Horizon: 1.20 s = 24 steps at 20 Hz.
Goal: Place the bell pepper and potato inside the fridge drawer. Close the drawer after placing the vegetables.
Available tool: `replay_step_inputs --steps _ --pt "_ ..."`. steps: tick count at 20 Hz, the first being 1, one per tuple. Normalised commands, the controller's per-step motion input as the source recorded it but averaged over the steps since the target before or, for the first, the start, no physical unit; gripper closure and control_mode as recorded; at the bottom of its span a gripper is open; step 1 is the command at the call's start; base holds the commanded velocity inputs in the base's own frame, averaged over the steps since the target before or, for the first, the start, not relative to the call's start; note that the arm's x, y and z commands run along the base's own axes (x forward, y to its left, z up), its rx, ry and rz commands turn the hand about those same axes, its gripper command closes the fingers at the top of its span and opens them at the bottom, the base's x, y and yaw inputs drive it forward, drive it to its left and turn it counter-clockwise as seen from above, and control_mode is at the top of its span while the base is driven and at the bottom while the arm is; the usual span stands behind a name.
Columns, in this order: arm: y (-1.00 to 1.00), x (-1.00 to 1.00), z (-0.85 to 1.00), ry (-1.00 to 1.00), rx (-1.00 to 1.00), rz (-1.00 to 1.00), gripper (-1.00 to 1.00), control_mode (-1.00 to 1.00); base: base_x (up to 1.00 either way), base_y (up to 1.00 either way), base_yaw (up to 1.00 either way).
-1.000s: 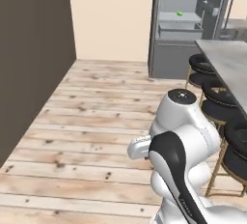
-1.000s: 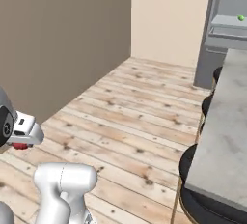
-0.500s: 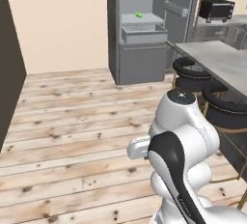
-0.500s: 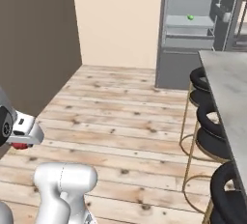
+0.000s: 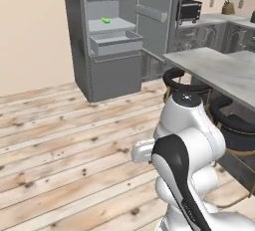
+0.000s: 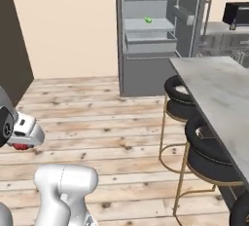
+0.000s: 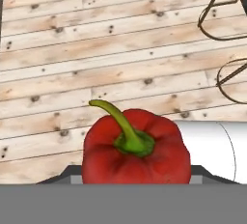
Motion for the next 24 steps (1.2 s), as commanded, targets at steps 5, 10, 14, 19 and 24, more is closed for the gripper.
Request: replay_step_inputs --steps 5,10,14,19,24 --pt "0.0 0.0 0.0 0.0 0.0 0.0 1.0 1.0 1.0 0.6 -0.29" --pt "0.0 0.0 0.0 0.0 0.0 0.0 1.0 1.0 1.0 0.66 -0.24" --pt "0.0 0.0 0.0 0.0 0.0 0.0 1.0 1.0 1.0 0.59 -0.23" --pt "0.0 0.0 0.0 0.0 0.0 0.0 1.0 1.0 1.0 0.55 -0.24" --pt "0.0 0.0 0.0 0.0 0.0 0.0 1.0 1.0 1.0 0.45 -0.22"
